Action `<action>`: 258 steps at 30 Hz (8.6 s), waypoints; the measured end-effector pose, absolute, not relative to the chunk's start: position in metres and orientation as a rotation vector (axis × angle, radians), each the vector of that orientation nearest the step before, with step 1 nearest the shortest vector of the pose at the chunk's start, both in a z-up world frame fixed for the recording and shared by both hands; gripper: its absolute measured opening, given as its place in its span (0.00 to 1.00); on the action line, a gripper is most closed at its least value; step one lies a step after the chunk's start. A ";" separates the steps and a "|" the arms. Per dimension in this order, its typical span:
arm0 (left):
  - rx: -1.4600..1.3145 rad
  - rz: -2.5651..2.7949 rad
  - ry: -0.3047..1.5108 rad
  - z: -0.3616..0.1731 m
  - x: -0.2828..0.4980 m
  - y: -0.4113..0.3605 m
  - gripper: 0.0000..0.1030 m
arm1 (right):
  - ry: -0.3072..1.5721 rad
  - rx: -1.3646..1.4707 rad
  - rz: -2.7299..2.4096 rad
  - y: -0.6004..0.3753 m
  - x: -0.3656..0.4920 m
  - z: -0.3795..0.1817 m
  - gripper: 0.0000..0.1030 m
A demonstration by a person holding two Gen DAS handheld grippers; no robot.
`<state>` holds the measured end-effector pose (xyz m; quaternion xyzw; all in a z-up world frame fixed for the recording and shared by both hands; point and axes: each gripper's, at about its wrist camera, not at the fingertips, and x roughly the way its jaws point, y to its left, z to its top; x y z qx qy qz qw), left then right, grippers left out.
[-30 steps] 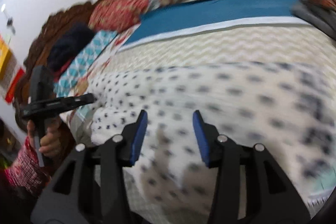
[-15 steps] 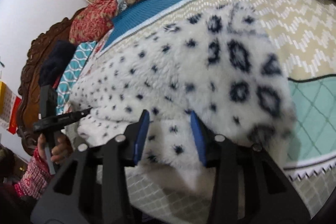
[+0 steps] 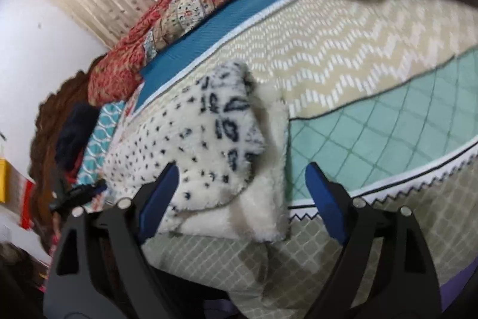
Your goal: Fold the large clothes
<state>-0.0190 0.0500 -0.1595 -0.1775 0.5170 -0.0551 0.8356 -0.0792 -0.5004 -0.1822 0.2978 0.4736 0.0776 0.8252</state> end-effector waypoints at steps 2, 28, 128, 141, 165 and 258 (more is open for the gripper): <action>-0.397 -0.144 1.095 -0.165 -0.011 0.049 0.54 | 1.030 0.655 0.168 -0.501 -0.072 -0.192 0.80; -0.313 -0.374 1.212 -0.242 0.015 -0.036 0.22 | 1.154 0.551 0.283 -0.405 -0.009 -0.239 0.91; 0.145 -0.408 0.844 -0.081 -0.081 -0.308 0.23 | 0.810 0.546 -0.474 -0.454 -0.217 -0.070 0.82; 0.177 -0.366 0.838 -0.085 -0.086 -0.303 0.20 | 0.839 0.495 -0.413 -0.439 -0.204 -0.076 0.83; 0.330 -0.389 0.897 -0.104 -0.114 -0.334 0.17 | 0.872 0.580 -0.409 -0.455 -0.203 -0.101 0.83; 0.367 -0.266 0.897 -0.093 -0.118 -0.314 0.15 | 0.831 0.526 -0.378 -0.447 -0.198 -0.090 0.83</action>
